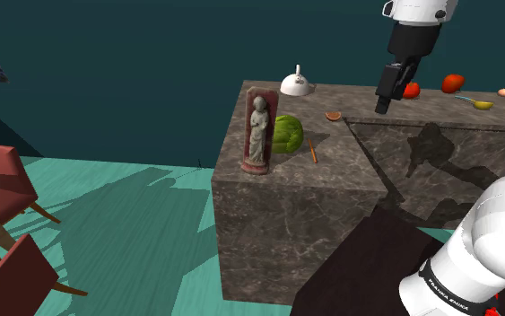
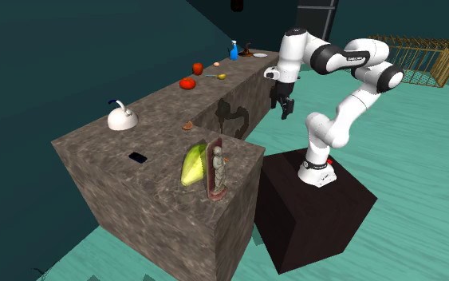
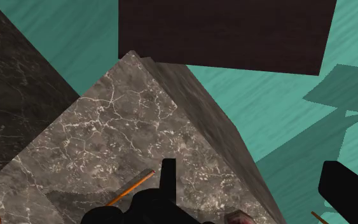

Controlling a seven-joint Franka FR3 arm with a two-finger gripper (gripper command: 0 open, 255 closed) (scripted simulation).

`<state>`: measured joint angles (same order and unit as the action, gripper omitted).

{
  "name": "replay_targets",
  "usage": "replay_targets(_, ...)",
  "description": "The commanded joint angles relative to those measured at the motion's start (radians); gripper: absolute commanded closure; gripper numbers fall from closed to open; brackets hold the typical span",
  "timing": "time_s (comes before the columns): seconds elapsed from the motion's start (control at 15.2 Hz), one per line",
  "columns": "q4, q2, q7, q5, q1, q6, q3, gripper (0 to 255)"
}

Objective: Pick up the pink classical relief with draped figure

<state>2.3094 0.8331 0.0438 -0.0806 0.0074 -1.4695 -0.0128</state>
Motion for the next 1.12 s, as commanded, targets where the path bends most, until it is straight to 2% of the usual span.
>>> replay_targets(0.0,0.0,0.0,0.0,0.0,0.0,0.0,0.0,0)
replay_targets(0.53,-0.225,-0.338,0.039,0.01,0.028,-0.081,-0.012,0)
replay_targets(1.06,-0.532,-0.674,0.078,0.013,0.053,-0.077,-0.035,0)
